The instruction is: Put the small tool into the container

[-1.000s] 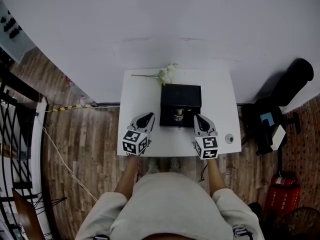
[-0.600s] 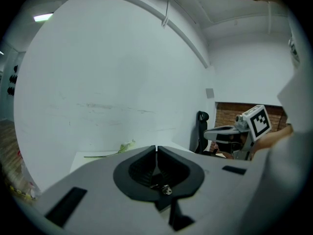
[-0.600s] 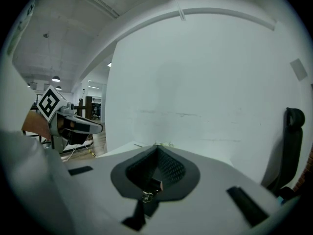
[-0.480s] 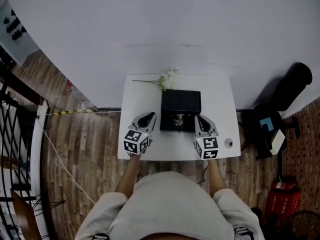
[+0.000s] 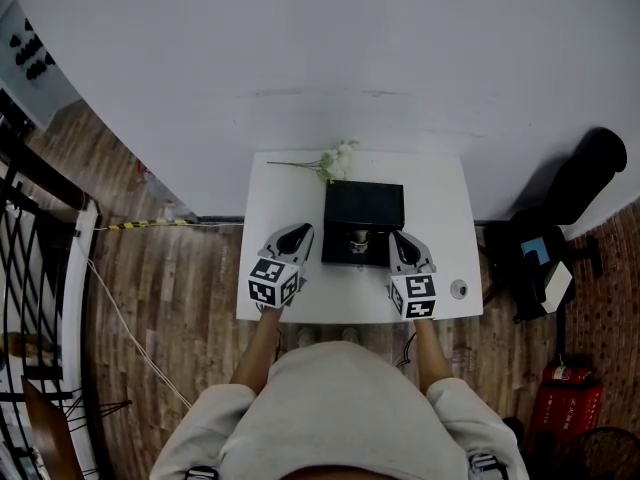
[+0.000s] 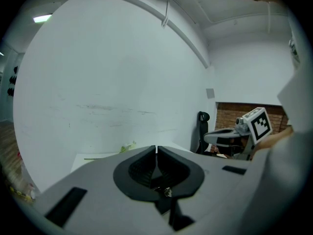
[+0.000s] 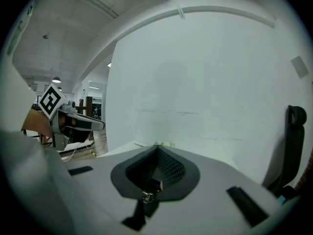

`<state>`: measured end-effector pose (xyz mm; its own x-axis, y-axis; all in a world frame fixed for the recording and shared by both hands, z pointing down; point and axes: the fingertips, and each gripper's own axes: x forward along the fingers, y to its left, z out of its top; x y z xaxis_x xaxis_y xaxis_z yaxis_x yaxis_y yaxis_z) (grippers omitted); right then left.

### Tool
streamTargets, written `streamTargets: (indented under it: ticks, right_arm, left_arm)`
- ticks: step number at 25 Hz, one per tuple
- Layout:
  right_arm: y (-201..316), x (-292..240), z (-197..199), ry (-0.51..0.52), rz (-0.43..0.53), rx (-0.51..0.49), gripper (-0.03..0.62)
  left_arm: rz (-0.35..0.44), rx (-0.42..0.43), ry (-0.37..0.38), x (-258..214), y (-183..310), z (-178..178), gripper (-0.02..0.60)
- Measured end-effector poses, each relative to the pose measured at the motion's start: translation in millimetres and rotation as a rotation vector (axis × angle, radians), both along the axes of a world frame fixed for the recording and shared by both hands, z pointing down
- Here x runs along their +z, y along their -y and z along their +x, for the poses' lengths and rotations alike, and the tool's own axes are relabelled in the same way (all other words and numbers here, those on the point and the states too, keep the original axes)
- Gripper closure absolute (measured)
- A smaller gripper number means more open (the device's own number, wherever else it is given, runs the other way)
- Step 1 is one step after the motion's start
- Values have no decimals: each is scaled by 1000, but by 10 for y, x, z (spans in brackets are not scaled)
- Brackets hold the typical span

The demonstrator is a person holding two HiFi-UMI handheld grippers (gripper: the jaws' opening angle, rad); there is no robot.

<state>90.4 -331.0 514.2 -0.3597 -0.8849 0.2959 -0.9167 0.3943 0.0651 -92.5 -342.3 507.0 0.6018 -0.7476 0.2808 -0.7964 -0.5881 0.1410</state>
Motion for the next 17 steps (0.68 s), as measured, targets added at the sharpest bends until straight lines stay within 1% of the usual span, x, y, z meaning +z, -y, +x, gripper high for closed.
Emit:
streamTargets:
  ticks: [17]
  right_arm:
    - [64,118,-77,-6,-22,-15,595]
  left_arm:
    - [-1,4,2,31,84,-7,566]
